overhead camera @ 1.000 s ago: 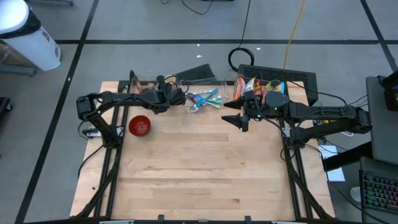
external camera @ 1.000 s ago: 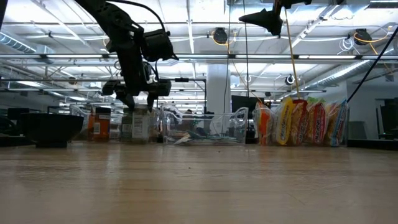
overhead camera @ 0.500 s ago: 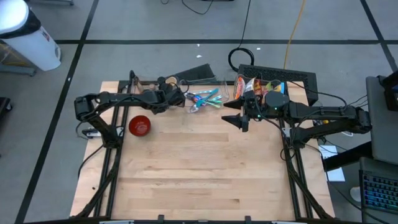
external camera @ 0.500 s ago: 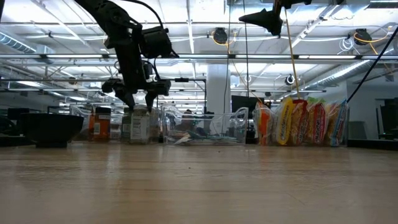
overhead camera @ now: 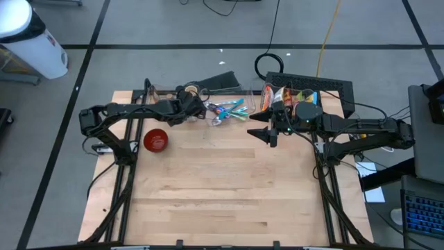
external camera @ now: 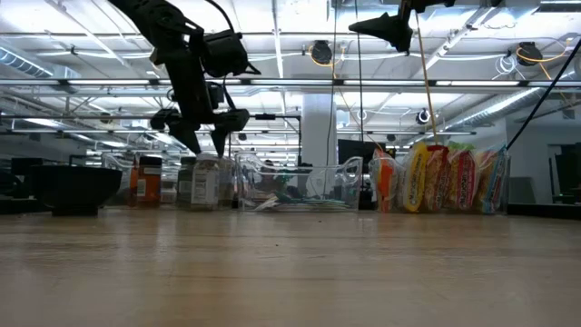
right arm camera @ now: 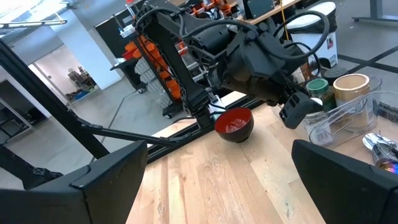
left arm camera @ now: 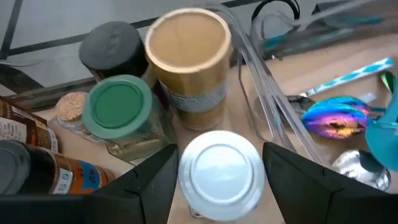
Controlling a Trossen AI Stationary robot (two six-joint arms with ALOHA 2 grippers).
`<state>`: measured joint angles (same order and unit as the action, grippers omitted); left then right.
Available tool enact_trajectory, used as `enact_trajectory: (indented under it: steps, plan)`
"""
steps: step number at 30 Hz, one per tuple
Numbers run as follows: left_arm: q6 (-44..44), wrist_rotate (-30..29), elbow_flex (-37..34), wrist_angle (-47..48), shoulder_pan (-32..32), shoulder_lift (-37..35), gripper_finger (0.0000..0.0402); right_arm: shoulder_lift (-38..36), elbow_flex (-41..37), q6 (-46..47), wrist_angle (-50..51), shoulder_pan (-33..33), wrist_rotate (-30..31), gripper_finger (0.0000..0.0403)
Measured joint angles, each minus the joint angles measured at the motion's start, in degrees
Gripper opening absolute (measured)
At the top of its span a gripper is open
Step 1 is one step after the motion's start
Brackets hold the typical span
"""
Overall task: Pick & Place Food Item
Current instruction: Put the white seasoning bottle into the left transparent bin, then return to Home Position
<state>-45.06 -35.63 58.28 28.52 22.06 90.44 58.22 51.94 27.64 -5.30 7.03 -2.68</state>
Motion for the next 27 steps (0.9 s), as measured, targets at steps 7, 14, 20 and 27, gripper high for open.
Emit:
enact_trajectory:
  steps: [7, 14, 20, 27]
  plan:
    - [0.42, 0.8, 0.0, -0.17, 1.2, -1.52, 0.0241, 0.0, 0.0, 0.09, 0.0, -0.02, -0.11, 0.0393]
    - [5.19, 1.74, 0.0, -0.33, 1.74, -6.08, 0.0241, 0.0, 0.0, -0.17, 0.0, 0.0, -0.13, 0.0393]
    - [15.25, 11.96, 0.0, -3.59, 2.61, -15.49, 0.0241, -0.5, 0.0, -3.37, -0.09, 0.42, -0.17, 0.0393]
    - [22.51, 26.24, 0.02, -14.42, 2.54, -31.38, 0.0241, -3.35, -0.04, -3.56, 0.72, 2.85, -0.15, 0.0393]
